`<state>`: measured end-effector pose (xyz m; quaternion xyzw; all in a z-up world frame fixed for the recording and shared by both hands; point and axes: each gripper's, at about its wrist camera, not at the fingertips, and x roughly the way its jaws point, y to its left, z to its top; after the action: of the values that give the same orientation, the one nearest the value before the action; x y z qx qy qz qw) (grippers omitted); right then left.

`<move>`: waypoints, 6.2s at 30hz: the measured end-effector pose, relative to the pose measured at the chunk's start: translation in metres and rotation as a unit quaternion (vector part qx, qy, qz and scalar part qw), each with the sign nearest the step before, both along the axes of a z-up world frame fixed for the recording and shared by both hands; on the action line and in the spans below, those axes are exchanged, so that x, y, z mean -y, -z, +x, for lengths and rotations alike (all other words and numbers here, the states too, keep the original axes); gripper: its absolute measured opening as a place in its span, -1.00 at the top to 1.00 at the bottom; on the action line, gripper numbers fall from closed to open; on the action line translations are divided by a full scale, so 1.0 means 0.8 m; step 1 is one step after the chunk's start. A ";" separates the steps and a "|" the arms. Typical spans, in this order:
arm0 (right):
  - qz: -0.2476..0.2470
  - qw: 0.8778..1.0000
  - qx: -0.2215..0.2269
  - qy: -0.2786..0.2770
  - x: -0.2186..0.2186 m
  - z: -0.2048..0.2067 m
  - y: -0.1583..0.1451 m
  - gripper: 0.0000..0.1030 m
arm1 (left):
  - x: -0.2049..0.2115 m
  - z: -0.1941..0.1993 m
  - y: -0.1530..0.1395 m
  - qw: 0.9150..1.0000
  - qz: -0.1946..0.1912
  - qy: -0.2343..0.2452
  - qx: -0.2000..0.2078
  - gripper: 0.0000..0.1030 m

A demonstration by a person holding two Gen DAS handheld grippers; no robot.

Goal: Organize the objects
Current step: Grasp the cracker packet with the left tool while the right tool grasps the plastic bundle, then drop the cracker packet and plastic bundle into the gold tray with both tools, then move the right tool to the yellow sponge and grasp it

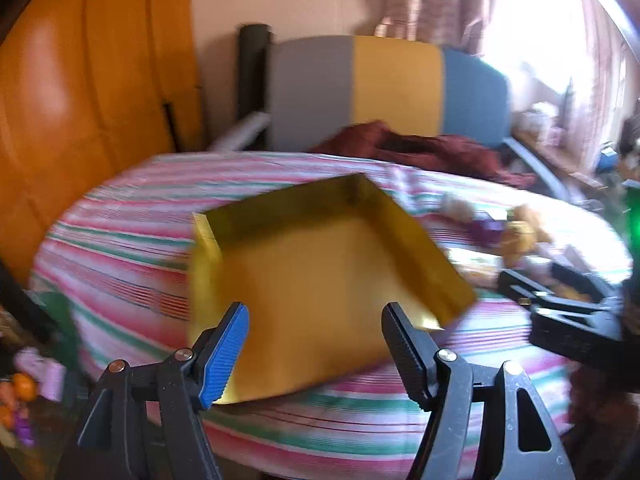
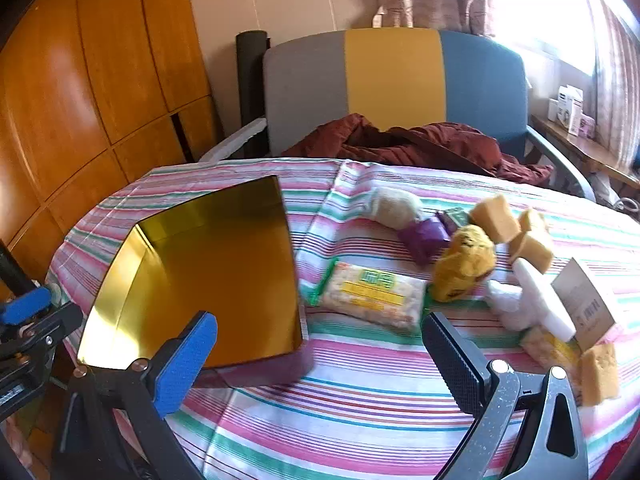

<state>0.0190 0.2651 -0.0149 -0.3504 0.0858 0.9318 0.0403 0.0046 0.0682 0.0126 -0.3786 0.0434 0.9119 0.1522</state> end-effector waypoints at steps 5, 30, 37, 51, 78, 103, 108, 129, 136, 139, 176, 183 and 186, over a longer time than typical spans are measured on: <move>-0.001 1.000 0.001 0.025 -0.031 0.020 -0.002 -1.00 | -0.020 0.000 -0.001 0.992 0.085 0.079 0.045 -0.38; -0.043 0.985 0.056 0.156 -0.198 0.147 0.014 -1.00 | -0.269 -0.072 0.038 0.882 -0.177 0.433 0.058 -0.53; -0.067 0.990 0.058 0.106 -0.198 0.141 0.016 -1.00 | -0.303 -0.111 0.091 0.838 -0.255 0.476 0.080 -0.62; -0.120 0.984 0.111 0.068 -0.205 0.123 0.061 -0.99 | -0.316 -0.125 0.129 0.803 -0.258 0.520 0.139 -0.28; -0.102 0.991 0.064 -0.059 -0.107 0.042 -0.009 0.26 | -0.066 -0.119 -0.017 0.970 0.065 0.218 0.086 0.00; 0.040 0.986 -0.015 -0.160 0.130 -0.039 -0.022 -1.00 | 0.141 -0.054 0.009 0.989 0.057 -0.136 -0.021 -0.23; 0.061 0.990 0.011 -0.126 0.125 -0.037 -0.008 -1.00 | 0.128 -0.042 -0.007 0.988 0.035 -0.143 -0.045 -0.23; 0.007 0.994 -0.029 -0.110 0.106 0.005 -0.009 -1.00 | 0.064 -0.020 -0.001 0.994 -0.034 -0.093 -0.038 -0.23; 0.029 0.994 -0.047 -0.095 0.098 0.014 -0.009 -1.00 | 0.052 -0.021 0.005 0.996 -0.032 -0.076 -0.022 -0.23; 0.026 0.995 -0.045 -0.089 0.091 0.014 -0.008 -0.99 | 0.048 -0.023 0.008 0.998 -0.020 -0.063 -0.009 -0.23; -0.056 0.973 0.097 0.202 -0.275 0.127 0.026 -1.00 | -0.070 -0.011 0.001 0.990 0.022 0.137 0.025 -0.31; -0.050 0.969 0.169 0.174 -0.301 0.105 0.063 -0.71 | -0.129 -0.004 0.000 0.979 0.025 0.201 0.041 -0.31; -0.057 0.965 0.192 0.170 -0.305 0.105 0.080 -0.45 | -0.157 -0.006 0.004 0.972 0.025 0.225 0.062 -0.31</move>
<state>0.1029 0.5093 -0.0787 -0.5049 0.1874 0.8200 0.1938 0.0000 0.1940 0.0094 -0.4113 0.0954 0.8298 0.3650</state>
